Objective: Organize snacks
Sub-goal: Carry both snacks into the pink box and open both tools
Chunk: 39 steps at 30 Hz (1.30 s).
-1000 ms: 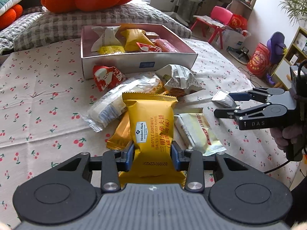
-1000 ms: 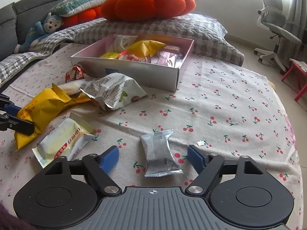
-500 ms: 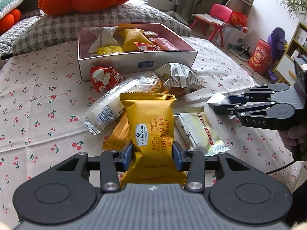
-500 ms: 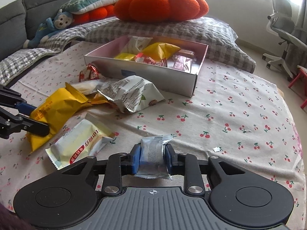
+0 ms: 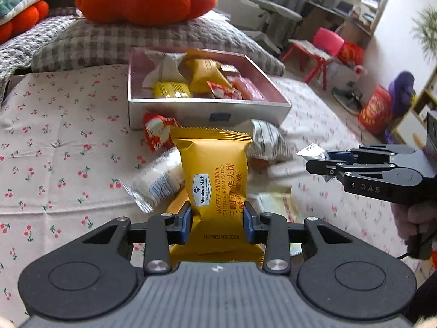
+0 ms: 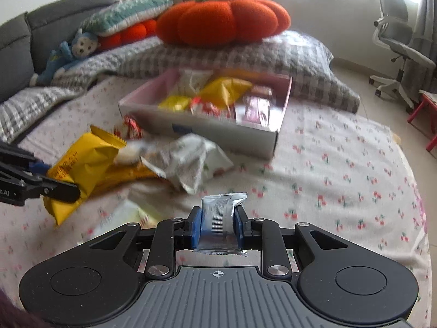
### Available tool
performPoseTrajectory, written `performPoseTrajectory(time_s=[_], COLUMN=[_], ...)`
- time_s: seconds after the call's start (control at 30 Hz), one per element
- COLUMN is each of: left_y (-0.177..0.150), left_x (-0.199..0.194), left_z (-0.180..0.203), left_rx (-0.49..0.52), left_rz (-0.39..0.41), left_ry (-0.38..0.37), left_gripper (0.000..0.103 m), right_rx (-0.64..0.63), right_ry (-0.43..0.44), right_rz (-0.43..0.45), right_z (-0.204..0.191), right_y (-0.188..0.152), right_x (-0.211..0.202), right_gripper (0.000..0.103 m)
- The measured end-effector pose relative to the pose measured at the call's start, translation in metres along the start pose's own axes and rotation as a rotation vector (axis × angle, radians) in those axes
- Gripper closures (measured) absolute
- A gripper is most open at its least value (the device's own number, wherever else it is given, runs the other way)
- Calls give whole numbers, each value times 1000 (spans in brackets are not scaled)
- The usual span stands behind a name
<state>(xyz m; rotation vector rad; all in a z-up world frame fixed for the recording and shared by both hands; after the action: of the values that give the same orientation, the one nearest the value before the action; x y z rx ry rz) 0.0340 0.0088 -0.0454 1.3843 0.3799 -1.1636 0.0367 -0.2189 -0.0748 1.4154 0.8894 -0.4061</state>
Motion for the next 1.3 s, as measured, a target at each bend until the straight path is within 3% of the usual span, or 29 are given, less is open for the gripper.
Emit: performPoseTrajectory(time_s=[0.67, 0.87, 1.0, 1.3], left_y=[81, 101, 106, 108], left_x=[8, 25, 37, 56], left_z=[-27, -36, -38, -53], left_rx=[-199, -262, -246, -241], left_rz=[194, 239, 254, 258], left_ry=[27, 69, 107, 98], left_gripper=[70, 70, 70, 69], right_rx=[184, 256, 277, 400], right_ry=[-18, -27, -28, 23], right_rz=[132, 123, 119, 111], right_z=[13, 21, 26, 43], right_y=[94, 103, 103, 103], right_x=[20, 41, 52, 66], right_gripper=[80, 80, 80, 80])
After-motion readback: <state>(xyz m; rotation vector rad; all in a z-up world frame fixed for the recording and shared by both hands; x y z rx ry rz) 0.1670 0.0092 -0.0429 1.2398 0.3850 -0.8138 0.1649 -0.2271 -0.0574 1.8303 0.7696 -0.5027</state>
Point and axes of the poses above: each gripper's, at about its wrist camera, not at the fingertips, and x roughly the way its jaws point, z to its right, y to its top, the point moved 4 cm from there along x, roughly the way its jaws point, and after that the axes turned 6 degrees about -z, right-handed, at the moved point
